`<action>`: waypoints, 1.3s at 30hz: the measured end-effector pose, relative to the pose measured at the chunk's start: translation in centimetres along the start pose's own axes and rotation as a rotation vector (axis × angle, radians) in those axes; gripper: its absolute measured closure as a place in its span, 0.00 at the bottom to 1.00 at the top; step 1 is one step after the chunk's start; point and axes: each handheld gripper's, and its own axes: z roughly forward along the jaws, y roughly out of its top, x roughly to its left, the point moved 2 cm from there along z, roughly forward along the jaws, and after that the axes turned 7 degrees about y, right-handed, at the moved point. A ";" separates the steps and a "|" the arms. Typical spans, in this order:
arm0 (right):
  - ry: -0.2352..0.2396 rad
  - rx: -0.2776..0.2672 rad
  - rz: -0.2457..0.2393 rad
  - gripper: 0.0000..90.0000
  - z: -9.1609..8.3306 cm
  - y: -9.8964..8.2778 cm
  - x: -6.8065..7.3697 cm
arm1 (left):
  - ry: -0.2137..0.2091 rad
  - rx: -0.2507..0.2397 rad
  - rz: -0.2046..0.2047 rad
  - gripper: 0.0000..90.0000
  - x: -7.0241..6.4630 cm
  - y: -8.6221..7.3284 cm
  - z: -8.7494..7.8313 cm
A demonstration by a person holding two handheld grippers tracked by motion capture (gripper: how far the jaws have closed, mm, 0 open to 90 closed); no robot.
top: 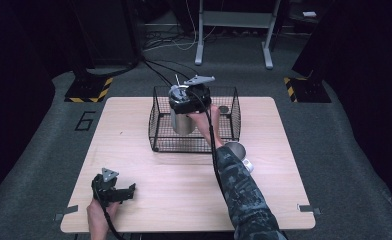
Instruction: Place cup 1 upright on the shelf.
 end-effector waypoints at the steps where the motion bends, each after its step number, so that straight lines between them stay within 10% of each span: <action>1: -0.003 0.004 0.003 0.04 0.2 -0.1 0.0 | 0.000 0.000 0.003 0.02 0.0 0.0 0.0; 39: 0.037 0.073 0.086 0.04 4.5 -3.2 0.9 | 0.000 0.002 0.009 0.02 0.1 0.0 0.0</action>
